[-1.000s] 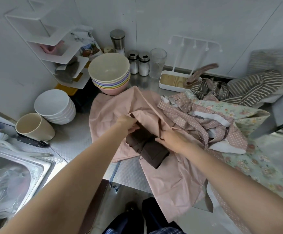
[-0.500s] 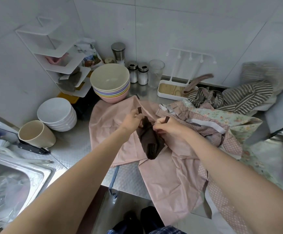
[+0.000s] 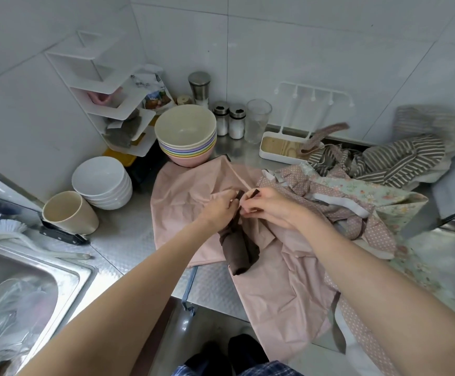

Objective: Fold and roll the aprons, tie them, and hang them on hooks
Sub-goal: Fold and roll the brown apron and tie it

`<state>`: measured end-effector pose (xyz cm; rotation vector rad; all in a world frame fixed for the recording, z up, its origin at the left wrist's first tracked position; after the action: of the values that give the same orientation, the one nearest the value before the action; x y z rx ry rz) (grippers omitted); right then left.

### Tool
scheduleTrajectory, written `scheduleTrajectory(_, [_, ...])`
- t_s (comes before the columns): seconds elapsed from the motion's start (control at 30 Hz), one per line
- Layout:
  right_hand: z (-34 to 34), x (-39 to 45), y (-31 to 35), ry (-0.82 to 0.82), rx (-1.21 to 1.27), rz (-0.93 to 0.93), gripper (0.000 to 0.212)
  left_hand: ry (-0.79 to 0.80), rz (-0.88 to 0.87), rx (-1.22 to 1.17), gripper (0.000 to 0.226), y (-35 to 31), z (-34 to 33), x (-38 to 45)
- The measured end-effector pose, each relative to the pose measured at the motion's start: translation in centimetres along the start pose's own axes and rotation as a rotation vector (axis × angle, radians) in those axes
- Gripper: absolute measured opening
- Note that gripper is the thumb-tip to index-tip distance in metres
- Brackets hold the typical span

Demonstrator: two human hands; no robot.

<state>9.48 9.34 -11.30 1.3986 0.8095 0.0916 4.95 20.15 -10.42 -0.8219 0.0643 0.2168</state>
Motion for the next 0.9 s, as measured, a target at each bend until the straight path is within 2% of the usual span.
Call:
scheduleTrajectory(0.2, [0.0, 0.0, -0.8, -0.010, 0.159, 0.015, 0.022, -0.045, -0.045, 0.120, 0.023, 0.1, 1.1, -1.0])
scheduleTrajectory(0.33, [0.0, -0.2, -1.3, -0.036, 0.237, -0.009, 0.020, -0.030, -0.018, 0.058, 0.012, 0.6, 1.8, -1.2])
scheduleTrajectory(0.43, [0.0, -0.4, -1.4, -0.034, 0.254, -0.020, 0.018, -0.060, 0.032, 0.055, 0.020, 1.3, 2.4, -1.2])
scheduleTrajectory(0.53, [-0.1, -0.6, -1.4, -0.019, 0.234, -0.017, 0.013, -0.087, 0.083, 0.088, 0.016, 2.4, 2.8, -1.1])
scheduleTrajectory(0.7, [-0.3, -0.5, -1.9, -0.122, 0.272, -0.058, 0.019, -0.049, 0.032, 0.284, 0.027, 3.2, 2.4, -1.4])
scheduleTrajectory(0.8, [-0.4, -0.7, -2.2, -0.051, 0.351, -0.060, 0.021, -0.036, -0.003, 0.485, 0.034, 3.7, 2.1, -1.4])
scheduleTrajectory(0.9, [0.0, -1.4, -2.7, -0.007, 0.354, -0.079, 0.027, 0.020, 0.034, 0.550, 0.031, 4.9, 2.3, -1.5])
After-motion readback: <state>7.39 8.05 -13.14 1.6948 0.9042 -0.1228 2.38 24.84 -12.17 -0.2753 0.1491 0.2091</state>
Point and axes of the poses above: each hand's wrist, its own x-axis towards the middle knuckle, its own z-axis out of the back of the hand, y = z × x, the point moved 5 cm from there along x, towards the middle knuckle, and after that the axes turned 8 degrees about -y, right-handed, at the moved point
